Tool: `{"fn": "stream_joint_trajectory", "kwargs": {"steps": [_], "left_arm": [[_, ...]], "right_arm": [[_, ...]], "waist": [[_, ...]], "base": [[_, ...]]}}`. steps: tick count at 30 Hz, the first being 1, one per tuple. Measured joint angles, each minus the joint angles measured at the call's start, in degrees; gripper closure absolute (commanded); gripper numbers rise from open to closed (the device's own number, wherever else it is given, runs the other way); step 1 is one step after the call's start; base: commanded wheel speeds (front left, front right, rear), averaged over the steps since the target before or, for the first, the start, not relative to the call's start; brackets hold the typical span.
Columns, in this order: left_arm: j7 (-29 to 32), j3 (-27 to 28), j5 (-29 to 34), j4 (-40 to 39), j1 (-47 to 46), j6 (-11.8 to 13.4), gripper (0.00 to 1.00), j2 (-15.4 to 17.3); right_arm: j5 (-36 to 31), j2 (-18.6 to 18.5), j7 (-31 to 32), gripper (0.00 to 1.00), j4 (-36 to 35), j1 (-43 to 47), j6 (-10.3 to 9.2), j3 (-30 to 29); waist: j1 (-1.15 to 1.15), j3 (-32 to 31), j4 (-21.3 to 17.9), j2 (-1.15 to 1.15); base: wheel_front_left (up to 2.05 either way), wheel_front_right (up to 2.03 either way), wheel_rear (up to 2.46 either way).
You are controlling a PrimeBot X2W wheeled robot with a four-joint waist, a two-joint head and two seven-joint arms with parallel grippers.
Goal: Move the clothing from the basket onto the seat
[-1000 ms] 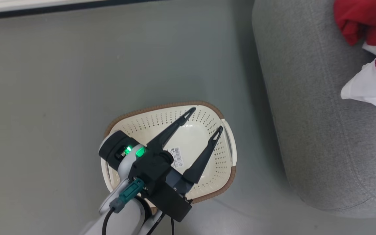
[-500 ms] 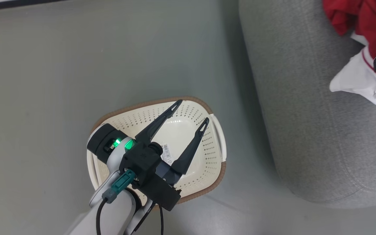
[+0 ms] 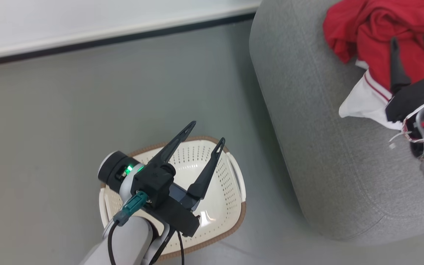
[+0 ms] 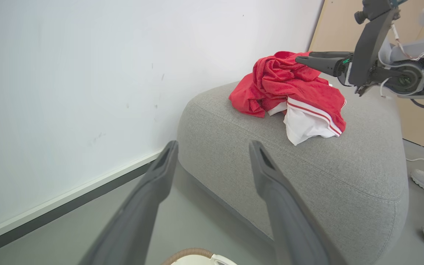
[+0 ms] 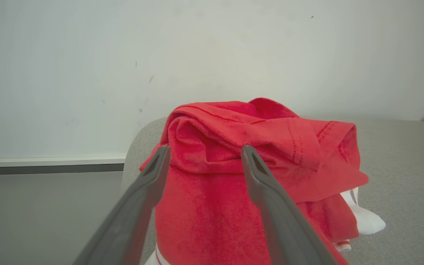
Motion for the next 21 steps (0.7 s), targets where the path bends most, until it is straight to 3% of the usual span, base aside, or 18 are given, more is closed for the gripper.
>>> {"fn": "stream_joint_trajectory", "kwargs": {"steps": [9, 21], "left_arm": [[-1.40, 2.66, -3.00, 4.05, 2.83, 1.58, 0.00, -0.91], [-2.57, 7.67, -6.14, 8.31, 9.78, 4.68, 0.00, 0.01]], "right_arm": [[0.08, 3.26, -0.18, 0.00, -4.63, 6.12, 0.93, 0.36], [0.42, 6.76, -0.23, 0.00, -11.78, 19.59, 0.31, 0.79]], "waist": [[0.00, -6.48, 1.23, 0.00], [-0.01, -15.05, 5.17, 0.00]], "base": [[0.00, 0.00, 0.00], [0.00, 0.00, 0.00]]}}
